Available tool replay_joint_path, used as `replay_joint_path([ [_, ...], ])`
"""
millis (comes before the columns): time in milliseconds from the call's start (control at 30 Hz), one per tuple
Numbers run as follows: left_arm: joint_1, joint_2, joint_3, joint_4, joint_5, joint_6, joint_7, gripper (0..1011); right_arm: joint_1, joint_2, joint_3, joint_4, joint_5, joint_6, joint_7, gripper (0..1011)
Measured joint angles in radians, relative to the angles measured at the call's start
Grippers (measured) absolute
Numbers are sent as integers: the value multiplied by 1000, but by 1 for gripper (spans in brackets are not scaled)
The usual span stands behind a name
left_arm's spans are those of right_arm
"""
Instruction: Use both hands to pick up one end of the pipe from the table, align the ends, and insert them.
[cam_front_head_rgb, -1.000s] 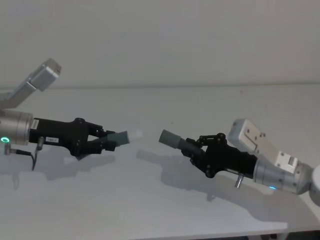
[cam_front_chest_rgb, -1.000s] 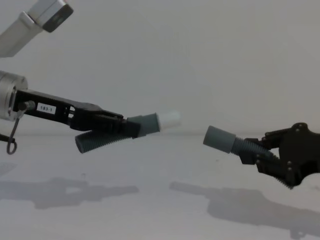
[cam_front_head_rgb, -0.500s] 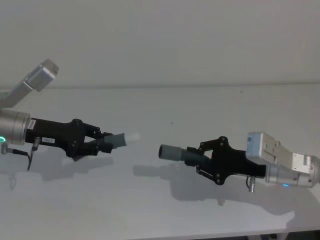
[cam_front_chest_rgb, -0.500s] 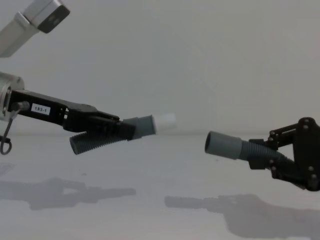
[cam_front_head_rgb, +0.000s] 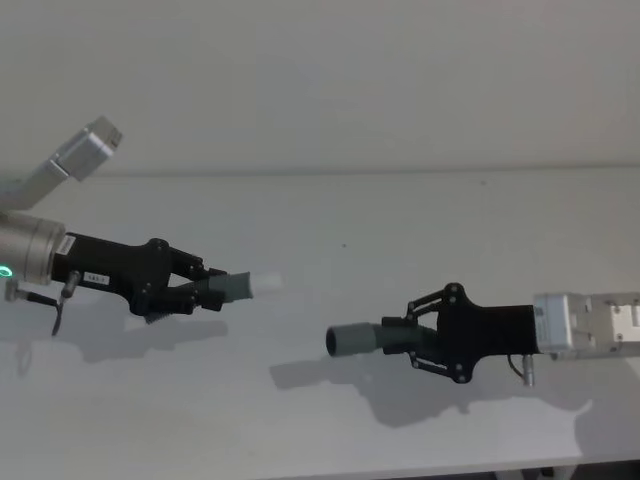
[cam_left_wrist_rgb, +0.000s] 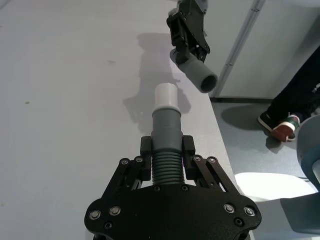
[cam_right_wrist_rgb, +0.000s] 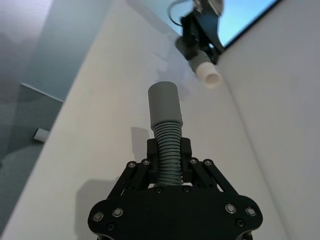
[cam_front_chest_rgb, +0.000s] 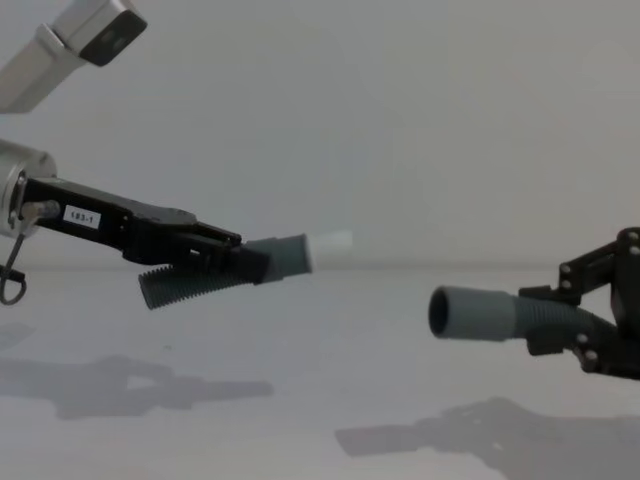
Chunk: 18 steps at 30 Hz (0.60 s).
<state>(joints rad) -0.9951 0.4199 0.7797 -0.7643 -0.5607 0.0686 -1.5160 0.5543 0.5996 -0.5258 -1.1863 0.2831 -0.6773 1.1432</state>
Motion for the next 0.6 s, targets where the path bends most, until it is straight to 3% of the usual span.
replay_joint_path([
  [300,-25,-14,19,41,1,-14,-39,327,86,-11,-46,98,96,-176,175,225],
  [600,-31,-15,25,47,-4,-17,-46,327,119,-21,-59,138,117,-253,226,226],
])
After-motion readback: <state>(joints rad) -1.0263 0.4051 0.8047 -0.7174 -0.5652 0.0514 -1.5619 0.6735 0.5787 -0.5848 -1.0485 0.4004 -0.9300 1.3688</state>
